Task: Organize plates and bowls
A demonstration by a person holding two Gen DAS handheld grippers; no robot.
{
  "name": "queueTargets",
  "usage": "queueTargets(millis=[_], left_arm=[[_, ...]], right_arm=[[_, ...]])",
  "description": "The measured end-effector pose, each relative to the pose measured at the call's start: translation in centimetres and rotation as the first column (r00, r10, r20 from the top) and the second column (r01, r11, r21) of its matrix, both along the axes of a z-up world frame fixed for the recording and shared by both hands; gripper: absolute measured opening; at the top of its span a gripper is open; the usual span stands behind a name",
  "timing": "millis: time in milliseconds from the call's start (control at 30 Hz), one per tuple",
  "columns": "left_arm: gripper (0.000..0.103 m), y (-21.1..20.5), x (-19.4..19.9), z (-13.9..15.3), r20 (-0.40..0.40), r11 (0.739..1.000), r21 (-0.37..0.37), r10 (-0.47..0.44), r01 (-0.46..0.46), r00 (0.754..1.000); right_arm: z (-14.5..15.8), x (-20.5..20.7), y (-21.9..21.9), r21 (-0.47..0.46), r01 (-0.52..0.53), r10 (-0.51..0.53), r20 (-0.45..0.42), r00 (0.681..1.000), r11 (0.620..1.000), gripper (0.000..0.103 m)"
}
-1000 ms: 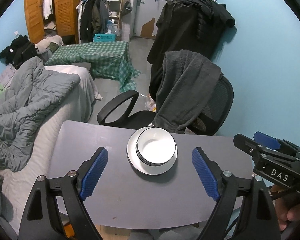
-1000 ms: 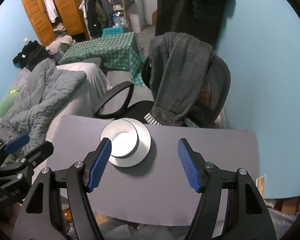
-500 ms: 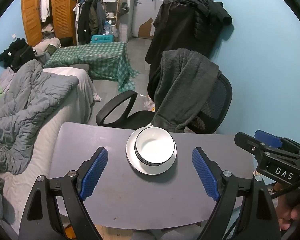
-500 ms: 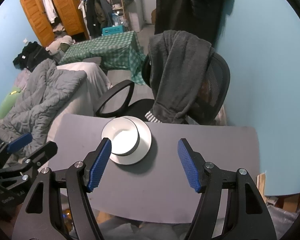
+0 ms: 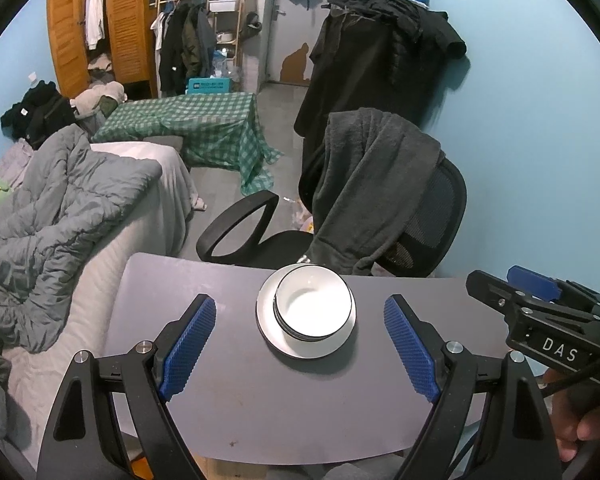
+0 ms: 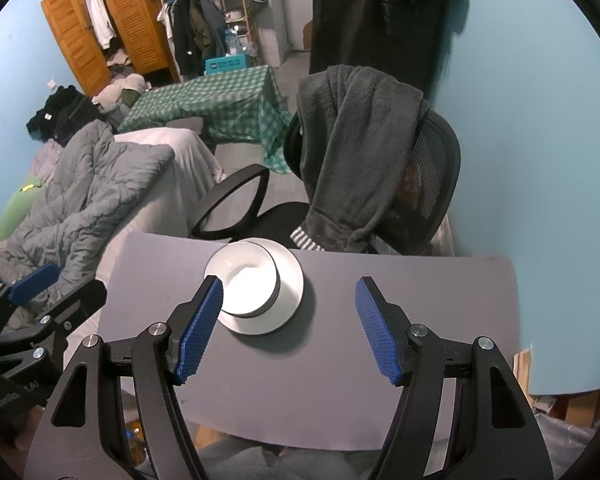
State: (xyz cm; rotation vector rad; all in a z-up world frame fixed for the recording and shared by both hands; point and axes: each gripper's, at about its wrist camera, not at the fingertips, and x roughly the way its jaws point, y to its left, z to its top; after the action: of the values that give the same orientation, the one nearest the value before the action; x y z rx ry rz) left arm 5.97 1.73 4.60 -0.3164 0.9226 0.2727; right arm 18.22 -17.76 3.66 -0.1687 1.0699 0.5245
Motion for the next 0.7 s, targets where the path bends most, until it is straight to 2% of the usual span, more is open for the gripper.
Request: queueTargets(millis=[267,500,633,700], left_arm=[[0.087,-0.09,0.47,0.21,-0.007,0.999,0.031,-0.007,0.008,1.000],[0.087,0.34,0.72,0.36,-0.003,1.000,0.009,0.001,-0.001,1.000],[0.087,0.33,0.83,0.35,-0.018,0.999,0.052,0.018,-0.017,1.000],[0.087,0.32,1.00,0.26,-0.020,0.999,0.048,0.014,-0.013,1.000]], right_arm=[[0.27,0.31,0.34,0.000,-0.002,0.002,0.004,1.000,1.000,0.068],[0.29,0.32,0.43,0.000,-0.001,0.001,0.003,1.000,1.000,0.068],[0.50,0.43,0.62,-0.001,0.000,0.000,0.000,1.000,1.000,0.068],[0.46,0.39,0.62,-0.001,0.001,-0.001,0.002,1.000,1.000,0.068]])
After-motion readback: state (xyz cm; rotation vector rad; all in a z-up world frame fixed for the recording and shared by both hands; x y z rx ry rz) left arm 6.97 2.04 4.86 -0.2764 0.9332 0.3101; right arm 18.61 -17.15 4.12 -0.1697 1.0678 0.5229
